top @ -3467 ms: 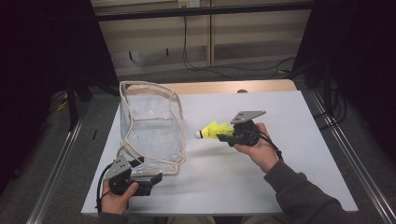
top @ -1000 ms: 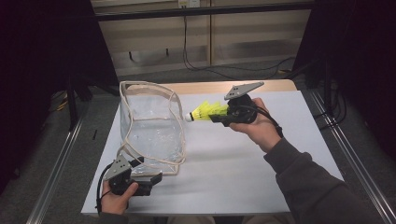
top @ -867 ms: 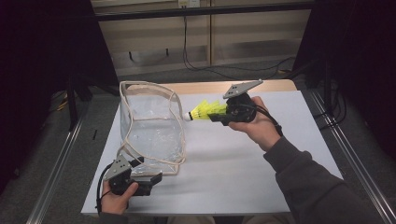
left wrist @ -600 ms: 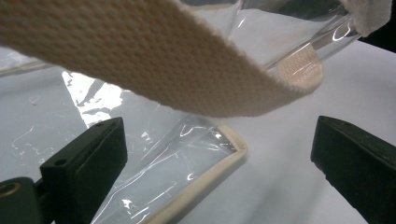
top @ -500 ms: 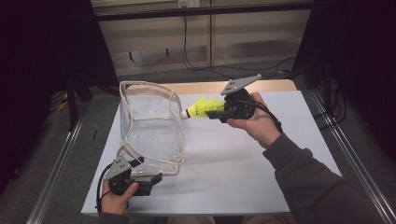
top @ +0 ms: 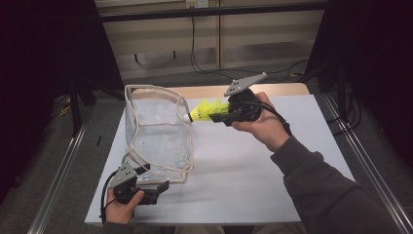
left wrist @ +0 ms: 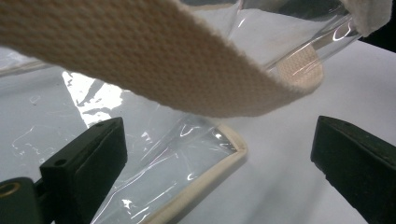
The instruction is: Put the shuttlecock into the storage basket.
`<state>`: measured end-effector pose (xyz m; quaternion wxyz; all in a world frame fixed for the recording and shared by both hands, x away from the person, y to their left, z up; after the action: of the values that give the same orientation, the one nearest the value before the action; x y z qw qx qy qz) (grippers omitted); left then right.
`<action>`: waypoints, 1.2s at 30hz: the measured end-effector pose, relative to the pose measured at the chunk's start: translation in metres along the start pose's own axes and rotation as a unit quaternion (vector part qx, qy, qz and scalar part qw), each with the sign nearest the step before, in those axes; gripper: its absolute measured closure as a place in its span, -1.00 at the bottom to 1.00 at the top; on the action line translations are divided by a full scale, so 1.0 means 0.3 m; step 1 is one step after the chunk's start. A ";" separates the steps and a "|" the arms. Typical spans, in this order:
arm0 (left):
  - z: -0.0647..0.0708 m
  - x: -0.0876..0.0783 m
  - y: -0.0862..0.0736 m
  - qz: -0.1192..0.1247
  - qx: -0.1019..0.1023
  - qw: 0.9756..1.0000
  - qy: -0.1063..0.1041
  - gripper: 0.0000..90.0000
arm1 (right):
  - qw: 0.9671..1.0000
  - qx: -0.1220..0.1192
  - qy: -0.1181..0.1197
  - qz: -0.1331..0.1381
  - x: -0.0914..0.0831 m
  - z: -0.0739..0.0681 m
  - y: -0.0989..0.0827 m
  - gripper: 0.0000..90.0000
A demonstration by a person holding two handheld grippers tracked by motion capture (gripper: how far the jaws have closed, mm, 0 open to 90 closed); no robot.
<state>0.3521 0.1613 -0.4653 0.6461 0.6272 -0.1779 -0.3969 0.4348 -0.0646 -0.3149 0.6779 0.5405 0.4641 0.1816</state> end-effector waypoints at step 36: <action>-0.001 0.001 0.002 0.005 -0.002 1.000 -0.001 -0.92 | 0.998 -0.031 0.046 -0.011 0.124 -0.130 0.081 0.77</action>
<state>0.3526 0.1612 -0.4649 0.6489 0.6249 -0.1809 -0.3946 0.4276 -0.0063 -0.3085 0.6742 0.5051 0.4948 0.2136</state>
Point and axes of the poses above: each handheld gripper's, and its own axes: x roughly forward along the jaws, y roughly out of its top, z roughly to its right, the point moved 9 cm from there along x, roughly forward along the jaws, and after that the axes turned 9 degrees about z, right-handed, at the moved point
